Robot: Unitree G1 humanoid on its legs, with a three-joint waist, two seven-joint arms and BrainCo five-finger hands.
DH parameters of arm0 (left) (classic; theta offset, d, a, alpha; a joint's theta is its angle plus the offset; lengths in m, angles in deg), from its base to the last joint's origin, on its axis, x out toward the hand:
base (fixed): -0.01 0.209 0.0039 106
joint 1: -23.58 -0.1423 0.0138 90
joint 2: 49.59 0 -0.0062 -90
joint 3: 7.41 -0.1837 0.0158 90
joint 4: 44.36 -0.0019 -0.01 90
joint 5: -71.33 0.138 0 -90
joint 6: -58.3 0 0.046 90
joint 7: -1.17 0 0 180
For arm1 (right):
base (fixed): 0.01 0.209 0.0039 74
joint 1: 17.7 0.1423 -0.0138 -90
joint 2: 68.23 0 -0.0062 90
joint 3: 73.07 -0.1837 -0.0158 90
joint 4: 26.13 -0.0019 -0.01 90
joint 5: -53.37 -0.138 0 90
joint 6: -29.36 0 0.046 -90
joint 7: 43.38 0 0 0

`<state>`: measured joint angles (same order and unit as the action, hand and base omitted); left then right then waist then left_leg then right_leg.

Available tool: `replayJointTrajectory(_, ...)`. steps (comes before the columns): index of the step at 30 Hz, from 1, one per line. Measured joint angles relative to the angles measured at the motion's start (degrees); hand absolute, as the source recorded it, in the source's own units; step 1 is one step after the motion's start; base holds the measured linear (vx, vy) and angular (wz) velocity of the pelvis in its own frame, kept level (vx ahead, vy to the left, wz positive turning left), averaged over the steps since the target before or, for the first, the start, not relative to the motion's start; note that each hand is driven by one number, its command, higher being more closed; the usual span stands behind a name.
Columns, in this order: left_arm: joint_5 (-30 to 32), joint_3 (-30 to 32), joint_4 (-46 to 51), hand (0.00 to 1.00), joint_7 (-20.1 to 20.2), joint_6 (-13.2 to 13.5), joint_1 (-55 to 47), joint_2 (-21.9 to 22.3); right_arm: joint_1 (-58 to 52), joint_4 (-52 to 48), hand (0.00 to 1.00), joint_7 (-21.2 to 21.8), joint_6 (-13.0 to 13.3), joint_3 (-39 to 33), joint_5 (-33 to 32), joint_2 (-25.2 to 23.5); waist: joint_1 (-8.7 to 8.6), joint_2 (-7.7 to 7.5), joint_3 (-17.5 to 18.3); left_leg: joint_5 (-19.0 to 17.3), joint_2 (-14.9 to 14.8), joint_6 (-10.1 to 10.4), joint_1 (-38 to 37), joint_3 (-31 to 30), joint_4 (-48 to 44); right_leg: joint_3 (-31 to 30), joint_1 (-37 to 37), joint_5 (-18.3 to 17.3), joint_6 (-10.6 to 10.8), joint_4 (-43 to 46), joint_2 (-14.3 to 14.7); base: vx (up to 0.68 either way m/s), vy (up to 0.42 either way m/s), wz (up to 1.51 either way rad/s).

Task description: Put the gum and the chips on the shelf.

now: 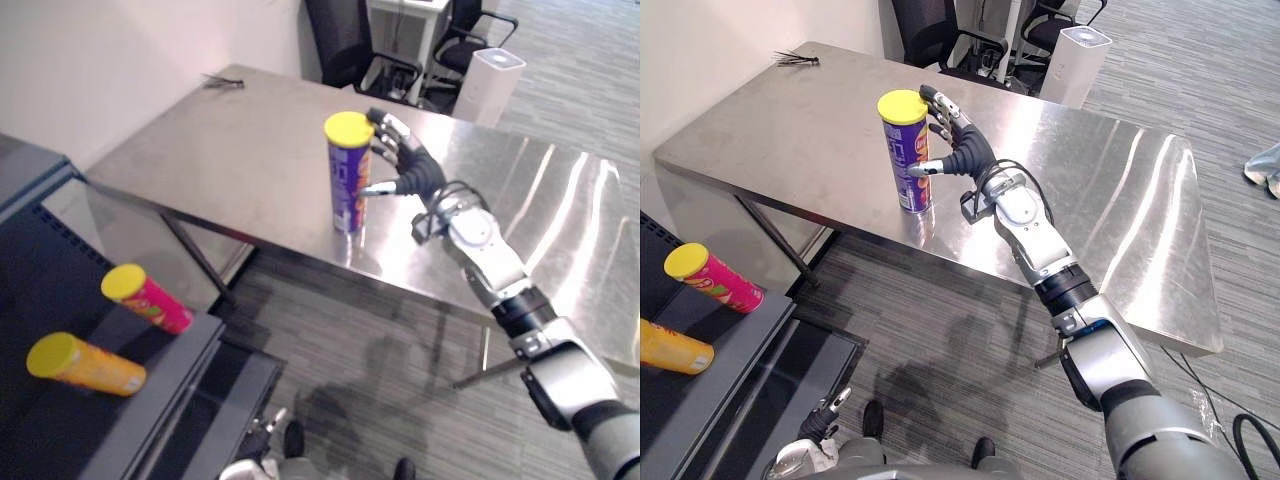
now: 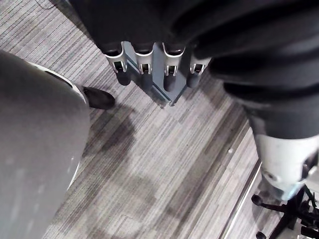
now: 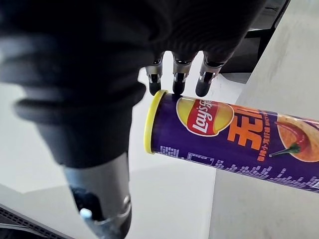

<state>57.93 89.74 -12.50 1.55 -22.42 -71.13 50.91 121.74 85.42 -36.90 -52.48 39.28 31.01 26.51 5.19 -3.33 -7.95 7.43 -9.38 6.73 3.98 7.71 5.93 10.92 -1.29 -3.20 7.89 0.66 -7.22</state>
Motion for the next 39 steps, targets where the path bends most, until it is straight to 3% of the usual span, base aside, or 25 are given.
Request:
replayJointTrajectory(12, 0.0, 0.1, 0.7, 0.00, 0.0, 0.0, 0.0, 0.1, -0.4, 3.9, 0.00, -1.2, 2.0, -2.3, 2.1, -1.9, 0.25, -0.12, 0.0, 0.0, 0.3, 0.0, 0.0, -0.7, 0.0, 1.1, -0.6, -0.1, 0.0, -0.2, -0.2, 0.01, -0.001, 0.03)
replayJointTrajectory(22, 0.0, 0.0, 1.7, 0.00, 0.0, -0.1, 0.0, 0.3, -1.1, 5.7, 0.00, -2.4, 2.3, -6.4, 2.2, -3.9, 1.59, -0.48, 0.0, -0.3, 0.7, 0.1, 0.0, -0.7, 0.0, 1.4, -1.0, -0.3, -0.1, -0.6, -0.5, 0.00, 0.000, 0.01)
replayJointTrajectory(33, -1.6, -0.1, 1.5, 0.00, 0.0, 0.0, 0.0, 0.3, -0.8, 6.1, 0.00, -4.0, 2.4, -6.8, 2.1, -3.8, 1.63, -0.67, -0.1, -0.4, 0.5, 0.1, 0.3, -1.1, 0.0, 1.5, -0.8, -0.3, -0.2, -0.6, -0.4, 0.00, 0.000, 0.00)
replayJointTrajectory(39, -1.6, 0.0, 1.6, 0.00, -0.1, 0.0, 0.0, 0.2, -0.9, 8.7, 0.00, -4.3, -0.7, -6.5, 2.0, -4.0, 1.71, -1.20, -0.2, -0.2, 0.3, 0.1, 0.8, -1.1, 0.0, 1.4, -0.1, -0.3, -0.2, -0.3, -0.2, 0.00, 0.000, 0.00)
